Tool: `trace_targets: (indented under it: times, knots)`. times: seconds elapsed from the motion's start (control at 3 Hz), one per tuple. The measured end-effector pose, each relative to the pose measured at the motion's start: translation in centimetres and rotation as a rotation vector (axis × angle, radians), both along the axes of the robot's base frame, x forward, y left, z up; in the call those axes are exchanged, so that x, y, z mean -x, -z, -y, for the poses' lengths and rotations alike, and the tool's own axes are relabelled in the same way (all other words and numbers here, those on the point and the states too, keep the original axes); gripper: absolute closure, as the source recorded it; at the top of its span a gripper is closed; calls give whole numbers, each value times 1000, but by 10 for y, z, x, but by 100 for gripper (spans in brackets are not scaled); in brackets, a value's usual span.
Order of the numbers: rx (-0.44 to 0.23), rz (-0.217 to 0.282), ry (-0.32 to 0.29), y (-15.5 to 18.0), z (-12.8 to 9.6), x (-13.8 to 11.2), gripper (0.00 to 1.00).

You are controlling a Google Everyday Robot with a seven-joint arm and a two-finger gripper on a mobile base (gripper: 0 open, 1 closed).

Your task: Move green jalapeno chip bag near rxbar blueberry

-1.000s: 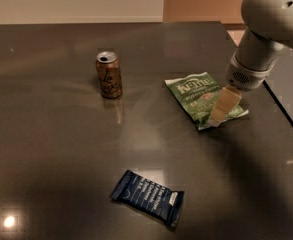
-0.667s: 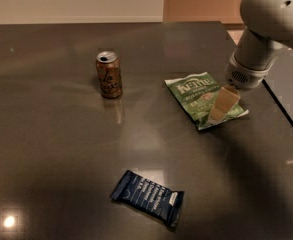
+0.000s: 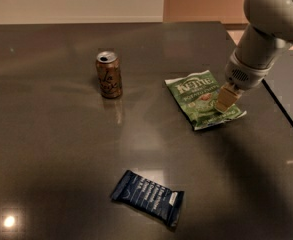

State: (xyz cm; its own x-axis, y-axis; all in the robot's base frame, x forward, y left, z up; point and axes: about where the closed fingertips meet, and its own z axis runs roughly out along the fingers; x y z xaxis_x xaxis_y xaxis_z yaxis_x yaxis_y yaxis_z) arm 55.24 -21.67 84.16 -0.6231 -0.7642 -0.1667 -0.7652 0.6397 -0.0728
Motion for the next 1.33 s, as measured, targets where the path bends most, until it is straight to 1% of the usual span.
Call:
trace_targets:
  times: [0.33,0.67,1.0,1.33]
  knots:
    - [-19,3,-14,-6,-6,7,83]
    - [-45,15,-27,-19,-11,21,100]
    - [-82,17,-47,-31,-22,41,100]
    - [-152,0,-80,-47,-42,71,100]
